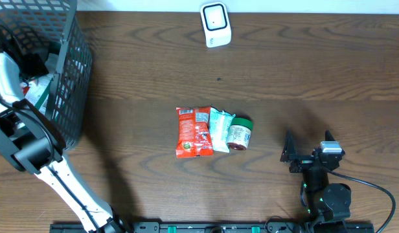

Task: Scan the item barcode
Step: 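Reach the left gripper back into the basket toward the tissue pack, then grasp the orange Kleenex tissue pack in the basket with left gripper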

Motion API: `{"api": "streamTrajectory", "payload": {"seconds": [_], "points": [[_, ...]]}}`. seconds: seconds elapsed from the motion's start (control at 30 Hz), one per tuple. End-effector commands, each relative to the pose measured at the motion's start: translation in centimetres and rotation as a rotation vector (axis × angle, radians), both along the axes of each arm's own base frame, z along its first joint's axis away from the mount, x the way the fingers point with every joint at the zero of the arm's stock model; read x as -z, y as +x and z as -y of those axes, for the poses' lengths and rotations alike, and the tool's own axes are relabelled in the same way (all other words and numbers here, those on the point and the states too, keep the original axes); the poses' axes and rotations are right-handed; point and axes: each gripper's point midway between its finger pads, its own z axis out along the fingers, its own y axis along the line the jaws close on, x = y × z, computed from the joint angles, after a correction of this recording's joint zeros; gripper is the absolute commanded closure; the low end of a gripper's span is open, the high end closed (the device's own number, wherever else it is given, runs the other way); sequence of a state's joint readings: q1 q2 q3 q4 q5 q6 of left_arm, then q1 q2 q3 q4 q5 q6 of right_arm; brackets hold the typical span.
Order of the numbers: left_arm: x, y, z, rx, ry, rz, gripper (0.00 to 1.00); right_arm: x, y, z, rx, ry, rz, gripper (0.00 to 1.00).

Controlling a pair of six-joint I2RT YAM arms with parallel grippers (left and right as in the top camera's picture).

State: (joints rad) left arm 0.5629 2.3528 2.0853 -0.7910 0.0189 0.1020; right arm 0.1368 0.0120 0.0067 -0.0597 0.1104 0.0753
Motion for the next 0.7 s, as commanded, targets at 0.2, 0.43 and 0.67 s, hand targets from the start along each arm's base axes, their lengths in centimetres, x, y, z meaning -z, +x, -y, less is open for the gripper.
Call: {"api": "streamTrajectory", "payload": {"seconds": [0.2,0.43,0.67], "points": [[1.2,-0.4,-0.4,0.012,0.010,-0.026,0.21,0.0,0.0,0.5,0.023,-0.005,0.001,0.01],[-1.3,0.2,-0.5,0.014,0.038,0.020,0.23,0.0,0.0,0.5,0.024,-0.005,0.001,0.01],[-5.1,0.3,-1.2,-0.004,0.079,0.090,0.22,0.0,0.0,0.5,0.023,-0.005,0.001,0.01]]}}
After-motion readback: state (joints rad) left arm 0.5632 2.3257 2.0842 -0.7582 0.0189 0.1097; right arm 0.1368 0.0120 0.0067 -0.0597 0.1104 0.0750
